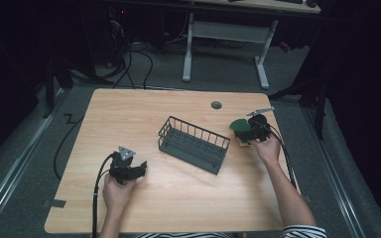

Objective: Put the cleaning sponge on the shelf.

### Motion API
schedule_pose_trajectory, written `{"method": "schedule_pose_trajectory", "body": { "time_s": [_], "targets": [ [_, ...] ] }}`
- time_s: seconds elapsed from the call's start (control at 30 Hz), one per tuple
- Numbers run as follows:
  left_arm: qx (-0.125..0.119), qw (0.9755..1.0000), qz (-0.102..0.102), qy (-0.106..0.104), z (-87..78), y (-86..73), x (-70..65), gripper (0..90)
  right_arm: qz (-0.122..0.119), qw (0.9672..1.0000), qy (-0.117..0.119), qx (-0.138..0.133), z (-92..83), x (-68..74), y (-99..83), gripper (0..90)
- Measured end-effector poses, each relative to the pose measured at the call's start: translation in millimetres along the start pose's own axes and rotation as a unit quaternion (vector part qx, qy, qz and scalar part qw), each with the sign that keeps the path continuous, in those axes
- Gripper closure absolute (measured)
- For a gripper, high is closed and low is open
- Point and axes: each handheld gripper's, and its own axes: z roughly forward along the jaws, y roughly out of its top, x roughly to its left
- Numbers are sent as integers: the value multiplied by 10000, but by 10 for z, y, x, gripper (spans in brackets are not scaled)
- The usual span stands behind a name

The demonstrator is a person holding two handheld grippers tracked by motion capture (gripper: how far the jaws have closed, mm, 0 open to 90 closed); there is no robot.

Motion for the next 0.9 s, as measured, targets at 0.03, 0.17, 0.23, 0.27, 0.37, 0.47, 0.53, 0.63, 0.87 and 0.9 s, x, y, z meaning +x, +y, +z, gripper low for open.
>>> {"method": "schedule_pose_trajectory", "body": {
  "time_s": [0.03, 0.17, 0.23, 0.27, 0.37, 0.47, 0.53, 0.63, 0.87, 0.9],
  "targets": [
    [-3, 10000, -1, 5, 0, 0, 0, 298, 9, 10000, 16, -25, -32, 4, 2, 290],
    [3, 10000, 1, -2, -1, 0, 0, 298, -27, 9999, 94, -115, -127, 15, 7, 291],
    [3, 10000, 1, -3, -1, 0, 0, 297, -61, 9998, 126, -126, -181, 29, 17, 291],
    [-7, 10000, -6, 4, 1, -1, -1, 297, -80, 9998, 123, -144, -199, 33, 22, 292],
    [1, 10000, 1, -3, 0, 0, 0, 297, -106, 9997, 132, -196, -256, 39, 37, 292],
    [2, 10000, 2, -5, 0, 0, 0, 295, -110, 9996, 134, -217, -293, 36, 47, 292],
    [5, 10000, 1, -10, -1, 0, 0, 295, -84, 9995, 152, -258, -335, 18, 53, 292],
    [4, 10000, 1, -11, -1, 0, 0, 294, -77, 9994, 181, -282, -387, 12, 52, 292],
    [1, 10000, 2, -9, 0, 0, 0, 294, -194, 9983, 333, -431, -561, 63, 64, 291],
    [0, 10000, 1, -9, 0, 0, 0, 294, -194, 9983, 333, -431, -561, 63, 64, 291]
  ]
}}
